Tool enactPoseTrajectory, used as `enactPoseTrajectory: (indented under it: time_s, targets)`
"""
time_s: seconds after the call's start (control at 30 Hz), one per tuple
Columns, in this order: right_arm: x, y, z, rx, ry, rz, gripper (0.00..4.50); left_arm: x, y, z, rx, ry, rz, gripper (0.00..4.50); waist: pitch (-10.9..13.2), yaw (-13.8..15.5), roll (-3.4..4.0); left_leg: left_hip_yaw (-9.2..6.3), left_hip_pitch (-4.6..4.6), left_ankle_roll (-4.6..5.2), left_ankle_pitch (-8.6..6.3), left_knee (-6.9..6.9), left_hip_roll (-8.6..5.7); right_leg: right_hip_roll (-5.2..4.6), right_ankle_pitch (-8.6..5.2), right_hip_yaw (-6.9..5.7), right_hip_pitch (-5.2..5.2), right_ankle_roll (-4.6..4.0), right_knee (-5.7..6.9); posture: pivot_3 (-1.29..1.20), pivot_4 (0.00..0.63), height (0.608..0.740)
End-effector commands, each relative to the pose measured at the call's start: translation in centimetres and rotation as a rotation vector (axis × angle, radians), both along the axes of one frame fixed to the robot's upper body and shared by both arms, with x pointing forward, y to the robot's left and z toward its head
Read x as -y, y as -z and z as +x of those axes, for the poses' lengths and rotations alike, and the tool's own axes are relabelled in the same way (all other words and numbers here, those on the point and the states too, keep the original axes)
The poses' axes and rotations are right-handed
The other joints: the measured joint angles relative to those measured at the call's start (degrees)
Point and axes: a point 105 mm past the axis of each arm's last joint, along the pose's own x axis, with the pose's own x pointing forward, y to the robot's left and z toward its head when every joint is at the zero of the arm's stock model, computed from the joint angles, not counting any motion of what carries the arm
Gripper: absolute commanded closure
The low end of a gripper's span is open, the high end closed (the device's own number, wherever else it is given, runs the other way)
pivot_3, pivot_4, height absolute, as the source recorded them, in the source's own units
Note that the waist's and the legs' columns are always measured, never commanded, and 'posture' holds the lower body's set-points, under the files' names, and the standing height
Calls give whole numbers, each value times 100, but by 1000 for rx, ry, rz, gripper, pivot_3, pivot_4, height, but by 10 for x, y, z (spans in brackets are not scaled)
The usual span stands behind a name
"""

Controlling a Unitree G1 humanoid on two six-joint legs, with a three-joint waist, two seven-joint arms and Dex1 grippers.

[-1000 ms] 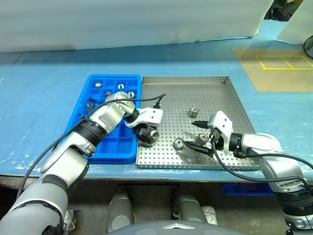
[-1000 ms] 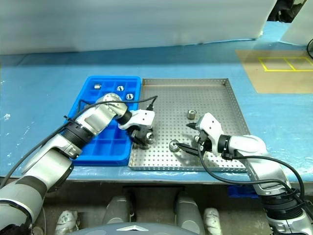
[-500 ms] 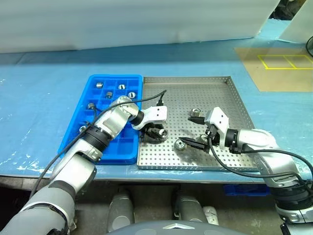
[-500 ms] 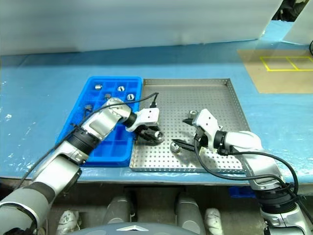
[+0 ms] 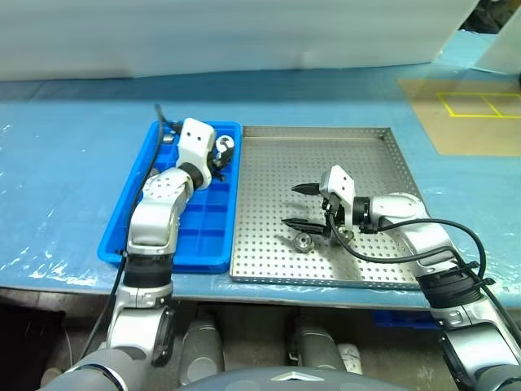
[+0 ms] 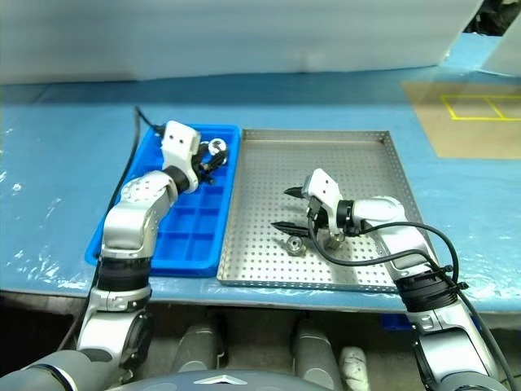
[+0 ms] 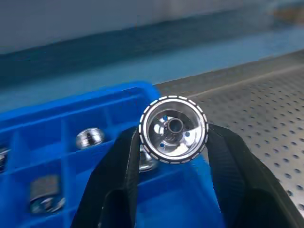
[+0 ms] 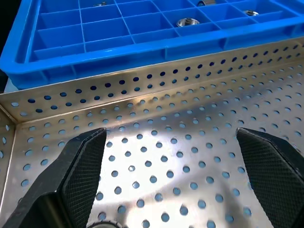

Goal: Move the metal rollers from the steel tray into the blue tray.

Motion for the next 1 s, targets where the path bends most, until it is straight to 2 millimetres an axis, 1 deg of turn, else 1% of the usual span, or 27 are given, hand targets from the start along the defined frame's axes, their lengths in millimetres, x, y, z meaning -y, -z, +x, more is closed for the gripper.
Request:
enactPoseTrajectory:
  time_s: [0.03, 0.1, 0.17, 0.23, 0.3, 0.37, 0.47, 0.53, 0.6, 0.7, 0.73, 0.8, 0.87, 0.93, 1.0]
  targets:
    - [-11, -6, 3, 32, -78, 4, 0, -29, -11, -23, 74, -193, -46, 2794, 3, 77, -5, -1, -3, 2, -1, 0, 0, -1, 0, -2, 0, 0, -3, 118, 150, 740]
    - [-15, -6, 5, 30, -102, 4, 0, -39, 0, -32, 44, -253, -60, 2794, 4, 131, -8, -1, -6, 3, -2, 0, 0, -1, 0, -2, -4, 0, -4, 132, 150, 740]
    - [-17, -5, 6, 28, -115, 3, 0, -42, 6, -38, 21, -277, -69, 2794, 5, 205, -9, -3, -18, 3, -1, 0, 2, 0, 0, -5, -17, 0, -1, 147, 150, 740]
    - [-17, -4, 7, 26, -122, 1, 0, -47, 12, -43, 6, -306, -60, 2794, 6, 281, -10, -10, -58, 2, 1, 14, 4, 2, 0, -8, -52, 0, 9, 147, 150, 740]
    - [-17, -3, 7, 25, -128, -2, 0, -52, 22, -47, -26, -331, -58, 2794, 6, 319, -11, -10, -70, 5, 0, 20, 3, 0, 1, -8, -59, 0, 10, 173, 150, 740]
    - [-17, -3, 7, 25, -133, -3, 0, -55, 32, -48, -63, -339, -63, 2794, 7, 336, -12, -10, -73, 10, -3, 26, 1, -1, 1, -7, -59, 0, 9, 174, 150, 740]
    - [-19, -2, 5, 26, -138, -1, 0, -55, 36, -45, -76, -313, -64, 2794, 7, 377, -12, -10, -71, 8, -2, 25, 5, 1, 1, -7, -60, 1, 10, 164, 150, 740]
    - [-19, -2, 5, 29, -134, 1, 0, -55, 35, -41, -75, -296, -63, 2038, 7, 384, -12, -10, -65, 4, -1, 22, 7, 4, 1, -7, -60, 1, 13, 155, 150, 740]
    - [-17, -3, 6, 33, -126, 2, 0, -54, 35, -38, -79, -272, -68, 1396, 7, 389, -12, -10, -65, 1, 1, 21, 8, 5, 1, -7, -61, 2, 16, 140, 150, 740]
    - [-14, -3, 5, 36, -107, 1, 0, -52, 38, -33, -99, -254, -58, 312, 7, 387, -12, -9, -66, 1, 1, 22, 4, 4, 2, -4, -61, 2, 15, 118, 150, 740]
    - [-12, -3, 5, 36, -100, 0, 0, -51, 37, -31, -101, -248, -55, 22, 7, 387, -12, -9, -66, 2, 1, 21, 4, 4, 1, -4, -61, 2, 15, 114, 150, 740]
    - [-9, -3, 4, 36, -88, 1, 0, -40, 31, -28, -77, -191, -50, 22, 7, 385, -12, -9, -66, 2, 1, 21, 4, 4, 2, -4, -63, 2, 15, 103, 150, 740]
    - [-8, -2, 3, 36, -77, 2, 0, -19, 19, -25, -33, -86, -63, 22, 7, 392, -12, -9, -67, 2, 1, 21, 4, 4, 2, -4, -63, 2, 16, 75, 150, 740]
    - [-5, -4, 2, 35, -62, 8, 0, 7, 8, -24, 11, 51, -58, 22, 7, 399, -12, -9, -67, 2, 1, 23, 3, 3, 2, -4, -63, 2, 16, 42, 150, 740]
    - [0, -8, 0, 27, -38, 20, 0, 32, 1, -25, 38, 199, -39, 22, 7, 393, -12, -9, -67, 2, 2, 25, 1, 3, 2, 0, -63, 2, 19, 13, 150, 740]
